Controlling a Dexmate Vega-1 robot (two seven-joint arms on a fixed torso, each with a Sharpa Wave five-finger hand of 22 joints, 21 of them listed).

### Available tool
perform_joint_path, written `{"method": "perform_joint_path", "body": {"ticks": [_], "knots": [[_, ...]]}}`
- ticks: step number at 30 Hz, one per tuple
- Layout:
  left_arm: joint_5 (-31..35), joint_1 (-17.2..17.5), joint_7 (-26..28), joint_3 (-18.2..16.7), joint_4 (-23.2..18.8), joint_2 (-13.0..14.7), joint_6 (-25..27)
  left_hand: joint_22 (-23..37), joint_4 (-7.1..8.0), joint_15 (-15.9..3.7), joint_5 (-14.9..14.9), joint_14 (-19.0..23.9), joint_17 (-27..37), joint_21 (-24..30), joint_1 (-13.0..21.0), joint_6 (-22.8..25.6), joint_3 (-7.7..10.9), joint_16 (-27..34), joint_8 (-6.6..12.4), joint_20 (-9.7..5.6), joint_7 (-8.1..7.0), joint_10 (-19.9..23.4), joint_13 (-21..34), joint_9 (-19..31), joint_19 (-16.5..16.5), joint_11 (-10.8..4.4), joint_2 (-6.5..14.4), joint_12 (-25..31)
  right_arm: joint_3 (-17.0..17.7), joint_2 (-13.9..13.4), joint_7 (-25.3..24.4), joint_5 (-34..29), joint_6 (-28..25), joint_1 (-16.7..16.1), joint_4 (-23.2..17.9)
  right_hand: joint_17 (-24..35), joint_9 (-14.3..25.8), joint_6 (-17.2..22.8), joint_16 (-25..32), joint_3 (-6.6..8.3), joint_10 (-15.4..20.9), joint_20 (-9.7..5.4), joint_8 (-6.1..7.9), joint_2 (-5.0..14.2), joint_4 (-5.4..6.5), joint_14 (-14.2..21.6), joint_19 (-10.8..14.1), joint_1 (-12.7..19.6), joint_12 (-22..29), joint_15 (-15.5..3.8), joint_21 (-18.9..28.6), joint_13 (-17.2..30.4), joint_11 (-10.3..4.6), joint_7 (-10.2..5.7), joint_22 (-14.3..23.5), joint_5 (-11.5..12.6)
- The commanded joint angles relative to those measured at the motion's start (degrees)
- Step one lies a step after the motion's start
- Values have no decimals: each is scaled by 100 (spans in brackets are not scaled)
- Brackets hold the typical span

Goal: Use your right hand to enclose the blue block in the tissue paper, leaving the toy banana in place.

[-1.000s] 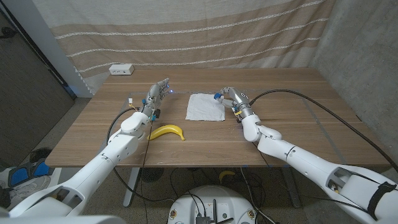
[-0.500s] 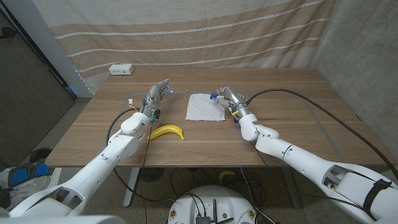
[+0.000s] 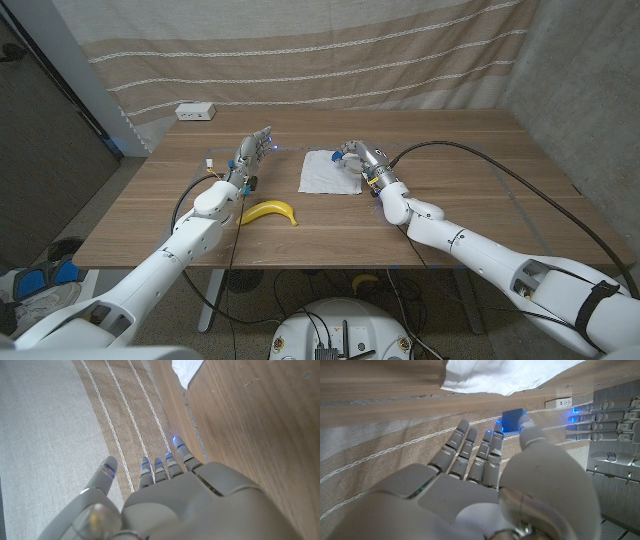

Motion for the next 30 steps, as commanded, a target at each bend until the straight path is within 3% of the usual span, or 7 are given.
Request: {"method": "perform_joint_path", "body": {"ticks": [1, 9, 16, 22, 30], "knots": [[-15, -28, -20, -4, 40, -13, -8, 16, -30, 3, -23, 27, 30, -22, -64, 46, 9, 48, -8, 54, 0, 21, 25, 16, 23, -6, 208, 0, -166, 198, 146, 48, 130, 236, 468, 8, 27, 258, -12, -21, 2, 12, 19, 227, -14, -14, -18, 210, -12, -945, 33, 17, 19, -307, 14, 38], [-1, -33, -11, 0, 46, -12, -12, 17, -32, -2, -23, 34, 32, -34, -70, 48, 12, 46, -7, 58, -3, 25, 25, 16, 29, -6, 208, 1, -235, 233, 311, 90, 23, 315, 552, 5, 27, 218, -28, -34, -37, 13, 5, 236, -8, -22, -25, 203, -33, -938, 43, 19, 28, -306, 14, 43], [-21, -15, 34, -9, 9, -21, 25, 17, -35, -1, -23, 40, 32, -43, -73, 46, 15, 44, -9, 63, -4, 17, 25, 16, 33, -3, 208, -2, -253, 208, 473, 165, -95, 326, 532, 20, 26, -18, -72, -114, -158, 44, -90, 216, 17, -132, -87, 135, -92, -894, 48, 29, 62, -310, 13, 41], [6, -18, 11, 7, 9, -11, 5, 18, -40, -3, -23, 46, 32, -52, -75, 49, 17, 42, -7, 61, -4, 17, 25, 16, 36, -6, 206, -3, -255, 160, 618, 224, -210, 313, 451, 31, 16, -429, -101, -224, -283, 85, -267, 153, 23, -193, -125, 55, -155, -848, 70, 36, 116, -411, 9, 30], [0, -21, 5, 7, 2, -10, 13, 18, -45, 2, -23, 51, 32, -62, -77, 46, 21, 40, -9, 62, -6, 17, 25, 16, 41, -4, 207, -3, -239, 63, 788, 279, -351, 268, 277, 36, -18, -979, -146, -433, -495, 200, -534, 2, 65, -286, -198, -158, -252, -716, 84, 49, 256, -395, -2, -38]]}}
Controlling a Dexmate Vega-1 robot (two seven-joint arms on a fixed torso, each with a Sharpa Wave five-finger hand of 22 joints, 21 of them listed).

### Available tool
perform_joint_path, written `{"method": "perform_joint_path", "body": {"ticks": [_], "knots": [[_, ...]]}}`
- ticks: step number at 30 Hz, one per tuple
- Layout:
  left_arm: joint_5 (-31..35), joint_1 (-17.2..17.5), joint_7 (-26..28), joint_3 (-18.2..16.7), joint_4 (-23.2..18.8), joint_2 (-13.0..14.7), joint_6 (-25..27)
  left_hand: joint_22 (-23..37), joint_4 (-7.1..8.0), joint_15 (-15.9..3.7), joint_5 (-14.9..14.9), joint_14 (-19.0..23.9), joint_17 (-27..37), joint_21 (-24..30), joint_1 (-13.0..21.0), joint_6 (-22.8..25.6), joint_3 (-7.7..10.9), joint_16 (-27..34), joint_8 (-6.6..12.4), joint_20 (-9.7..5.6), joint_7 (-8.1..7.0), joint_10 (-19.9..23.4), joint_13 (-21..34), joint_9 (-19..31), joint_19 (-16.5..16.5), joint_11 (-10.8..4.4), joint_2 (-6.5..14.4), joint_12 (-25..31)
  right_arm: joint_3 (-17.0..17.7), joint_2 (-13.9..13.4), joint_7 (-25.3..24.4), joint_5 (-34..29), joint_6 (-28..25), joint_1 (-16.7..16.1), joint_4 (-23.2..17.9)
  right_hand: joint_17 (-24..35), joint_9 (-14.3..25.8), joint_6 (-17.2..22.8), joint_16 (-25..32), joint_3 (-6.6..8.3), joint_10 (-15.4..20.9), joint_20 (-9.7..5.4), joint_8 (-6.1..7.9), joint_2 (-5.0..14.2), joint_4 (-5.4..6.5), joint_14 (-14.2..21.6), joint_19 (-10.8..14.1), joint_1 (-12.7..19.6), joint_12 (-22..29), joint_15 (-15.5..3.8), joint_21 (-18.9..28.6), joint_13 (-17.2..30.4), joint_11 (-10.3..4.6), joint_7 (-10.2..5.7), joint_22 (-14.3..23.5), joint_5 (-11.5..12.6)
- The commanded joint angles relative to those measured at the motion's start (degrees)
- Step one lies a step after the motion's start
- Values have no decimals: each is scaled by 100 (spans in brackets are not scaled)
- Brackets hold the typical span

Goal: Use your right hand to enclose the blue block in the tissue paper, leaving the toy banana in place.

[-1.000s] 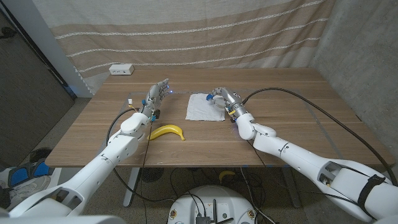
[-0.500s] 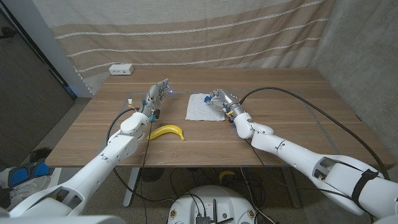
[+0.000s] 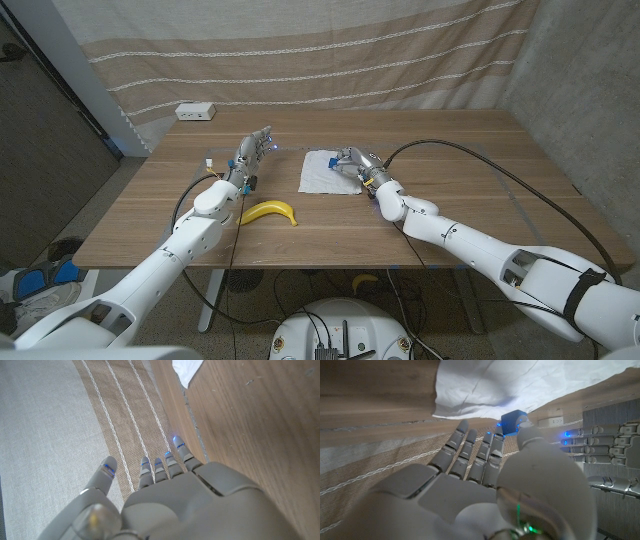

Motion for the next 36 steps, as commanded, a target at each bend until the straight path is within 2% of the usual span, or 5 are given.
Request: {"method": "perform_joint_path", "body": {"ticks": [1, 13, 17, 25, 36], "knots": [[-13, 3, 9, 2, -25, -9, 29, 18, -46, 3, -23, 50, 32, -19, -55, 49, 21, 38, -8, 31, -6, 21, 25, 16, 11, -13, 230, -2, 1, -125, 281, 101, -213, -34, -224, 4, -27, -250, -60, -106, -124, 77, -128, -151, 23, -46, -34, -198, -53, -681, 33, 21, 66, 15, 11, -60], [-7, -17, -46, 3, 29, -12, -33, 19, -55, 1, -23, 57, 33, -34, -56, 49, 23, 35, -9, 32, -1, 15, 25, 16, 20, -20, 232, -5, 172, -280, 571, 396, -229, -160, -520, -24, -70, -996, -199, -469, -453, 304, -515, -303, 240, -207, -209, -855, -180, -427, -8, 53, 257, 169, -13, -200], [-19, -22, -71, 0, 57, -20, -53, 19, -57, 6, -24, 56, 33, -39, -57, 47, 22, 34, -9, 31, -4, 17, 25, 16, 23, -11, 233, -4, 362, -268, 323, 585, -86, -317, -566, 21, -67, -1002, -193, -480, -472, 263, -544, -14, 419, -197, -253, -1151, -172, -429, -18, 74, 317, 228, -12, -138], [-64, -91, -199, 22, 171, -59, -80, 19, -58, 10, -25, 64, 35, -50, -60, 47, 21, 34, -9, 32, -6, 21, 25, 16, 27, -11, 235, -3, 484, -221, -222, 453, -260, -464, -715, 40, -71, -974, -153, -211, -495, 105, -573, 294, 79, -102, -174, -685, -155, -604, 39, 113, 143, 100, -6, 57], [-77, -27, -209, -5, 116, -30, -131, 20, -63, 13, -26, 79, 36, -64, -65, 55, 21, 37, -6, 32, -8, 26, 25, 17, 36, -7, 234, -2, 460, -178, -340, 225, -1090, -470, -953, 63, -69, -1142, -184, -242, -745, 129, -655, 249, 16, -202, -213, -671, -248, -573, 52, 114, 148, 34, -2, 90]]}}
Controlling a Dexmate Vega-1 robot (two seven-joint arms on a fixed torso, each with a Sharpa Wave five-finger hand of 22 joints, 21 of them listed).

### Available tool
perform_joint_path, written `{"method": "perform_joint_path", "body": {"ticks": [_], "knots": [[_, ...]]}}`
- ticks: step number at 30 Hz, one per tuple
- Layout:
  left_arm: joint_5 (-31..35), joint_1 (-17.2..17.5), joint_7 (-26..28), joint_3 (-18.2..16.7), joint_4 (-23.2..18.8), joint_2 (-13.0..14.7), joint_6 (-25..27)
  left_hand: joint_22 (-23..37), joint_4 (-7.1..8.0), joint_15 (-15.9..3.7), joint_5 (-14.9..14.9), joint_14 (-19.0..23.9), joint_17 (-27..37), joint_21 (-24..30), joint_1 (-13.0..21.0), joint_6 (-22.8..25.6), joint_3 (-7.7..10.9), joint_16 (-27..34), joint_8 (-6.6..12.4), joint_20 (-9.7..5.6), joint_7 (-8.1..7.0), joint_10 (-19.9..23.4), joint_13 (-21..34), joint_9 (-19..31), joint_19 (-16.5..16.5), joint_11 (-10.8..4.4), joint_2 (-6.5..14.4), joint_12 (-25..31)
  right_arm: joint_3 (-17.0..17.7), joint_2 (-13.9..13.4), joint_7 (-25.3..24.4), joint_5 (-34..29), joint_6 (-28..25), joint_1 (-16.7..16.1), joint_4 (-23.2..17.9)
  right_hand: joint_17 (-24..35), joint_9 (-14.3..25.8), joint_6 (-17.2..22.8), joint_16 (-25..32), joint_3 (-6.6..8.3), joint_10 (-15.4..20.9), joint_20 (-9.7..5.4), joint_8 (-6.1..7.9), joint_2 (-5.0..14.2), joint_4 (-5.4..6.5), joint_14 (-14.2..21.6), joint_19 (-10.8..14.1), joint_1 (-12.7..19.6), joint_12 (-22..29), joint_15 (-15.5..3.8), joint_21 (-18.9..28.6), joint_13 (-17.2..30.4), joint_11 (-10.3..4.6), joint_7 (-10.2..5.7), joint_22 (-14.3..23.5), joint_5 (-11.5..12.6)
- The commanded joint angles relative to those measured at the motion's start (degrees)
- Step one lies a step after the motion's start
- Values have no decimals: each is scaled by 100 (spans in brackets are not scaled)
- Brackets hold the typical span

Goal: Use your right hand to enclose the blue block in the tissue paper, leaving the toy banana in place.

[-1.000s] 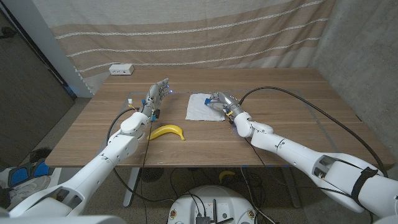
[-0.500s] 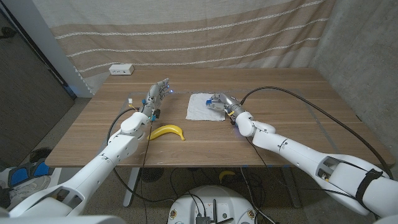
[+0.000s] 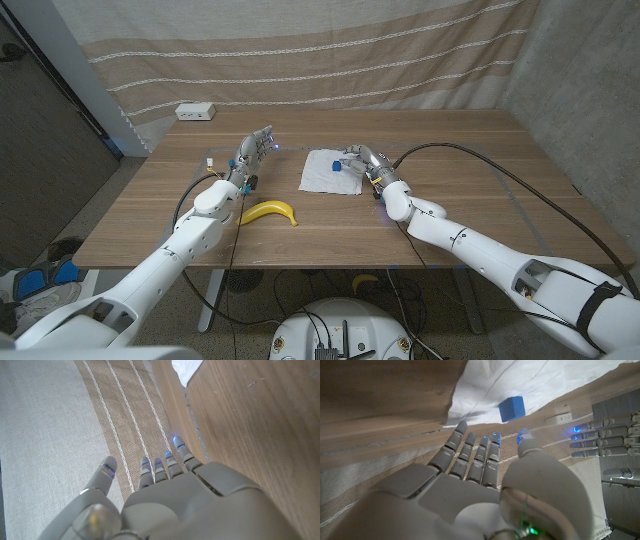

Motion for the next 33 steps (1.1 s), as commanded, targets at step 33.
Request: {"method": "perform_joint_path", "body": {"ticks": [33], "knots": [[-17, 186, 65, -63, -215, 75, -62, 22, -71, 2, -1, 157, 6, -49, -75, 83, 16, 48, -2, 51, -3, 21, 25, 17, 69, -10, 222, -6, -365, 368, -170, -242, -2199, 409, 256, 40, 10, -88, -125, -168, -230, 128, -68, -120, 5, -304, -172, -229, -45, -404, -3, -2, 87, 102, 1, -1]]}}
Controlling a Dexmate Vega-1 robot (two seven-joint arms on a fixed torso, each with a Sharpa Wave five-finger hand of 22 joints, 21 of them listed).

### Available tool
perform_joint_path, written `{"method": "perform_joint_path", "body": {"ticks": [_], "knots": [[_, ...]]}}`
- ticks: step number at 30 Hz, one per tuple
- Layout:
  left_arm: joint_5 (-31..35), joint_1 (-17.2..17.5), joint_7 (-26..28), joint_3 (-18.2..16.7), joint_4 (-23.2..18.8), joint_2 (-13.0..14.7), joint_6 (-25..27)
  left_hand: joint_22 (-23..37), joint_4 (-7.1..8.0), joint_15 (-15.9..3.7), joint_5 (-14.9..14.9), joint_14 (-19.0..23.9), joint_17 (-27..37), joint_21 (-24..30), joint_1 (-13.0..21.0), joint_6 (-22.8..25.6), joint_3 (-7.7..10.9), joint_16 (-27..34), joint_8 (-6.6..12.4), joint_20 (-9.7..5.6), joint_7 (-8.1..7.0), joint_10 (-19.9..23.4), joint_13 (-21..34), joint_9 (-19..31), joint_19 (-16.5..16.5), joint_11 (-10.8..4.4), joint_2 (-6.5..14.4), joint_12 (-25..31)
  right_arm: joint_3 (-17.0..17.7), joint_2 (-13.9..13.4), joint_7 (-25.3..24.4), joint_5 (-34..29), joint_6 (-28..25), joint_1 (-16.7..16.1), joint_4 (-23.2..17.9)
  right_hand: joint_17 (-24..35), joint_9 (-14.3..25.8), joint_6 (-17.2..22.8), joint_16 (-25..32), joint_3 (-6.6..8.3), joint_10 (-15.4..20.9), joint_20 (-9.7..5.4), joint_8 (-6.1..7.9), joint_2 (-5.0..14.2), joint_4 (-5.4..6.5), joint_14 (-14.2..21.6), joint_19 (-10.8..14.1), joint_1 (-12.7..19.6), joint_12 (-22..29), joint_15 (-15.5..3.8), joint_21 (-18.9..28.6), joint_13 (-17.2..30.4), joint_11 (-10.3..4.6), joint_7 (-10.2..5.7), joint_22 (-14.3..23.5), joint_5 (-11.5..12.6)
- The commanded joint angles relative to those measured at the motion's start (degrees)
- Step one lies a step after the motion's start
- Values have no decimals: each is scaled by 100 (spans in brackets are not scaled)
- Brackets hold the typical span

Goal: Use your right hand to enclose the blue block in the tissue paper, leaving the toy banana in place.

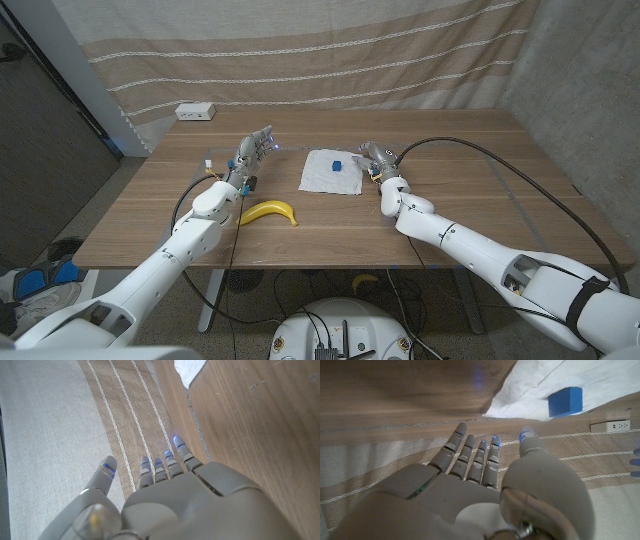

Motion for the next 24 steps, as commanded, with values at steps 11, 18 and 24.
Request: {"method": "perform_joint_path", "body": {"ticks": [11, 18, 24], "knots": [[23, 155, 156, -51, -247, 82, 53, 23, -31, -9, -2, 75, 8, -23, -59, 36, 18, 45, -1, 13, 4, 29, 25, 17, 25, -24, 206, -7, -261, 182, -21, 150, -299, 307, 609, 34, 11, 176, 3, -40, 111, 8, 70, 36, -27, 19, 11, 54, 49, -446, 15, 12, 13, 13, 15, -6], [45, 172, 147, -49, -270, 105, 42, 23, -34, -11, -3, 73, 10, -33, -62, 37, 17, 41, -2, 19, -1, 22, 25, 17, 29, -23, 205, -10, -345, 178, -130, 125, -205, 336, 705, 26, 15, 647, 34, 30, 250, -56, 237, 54, -160, 119, 90, 302, 108, -534, 62, 3, -48, 0, 13, 2], [38, 184, 147, -57, -285, 115, 45, 23, -41, -6, -4, 75, 9, -45, -59, 37, 15, 38, -3, 19, 1, 18, 25, 17, 25, -22, 204, -11, -422, 142, -356, 27, 86, 337, 808, 3, 39, 1570, 94, 162, 582, -153, 572, 15, -248, 318, 178, 863, 218, -734, 135, -17, -234, -14, 10, 4]]}}
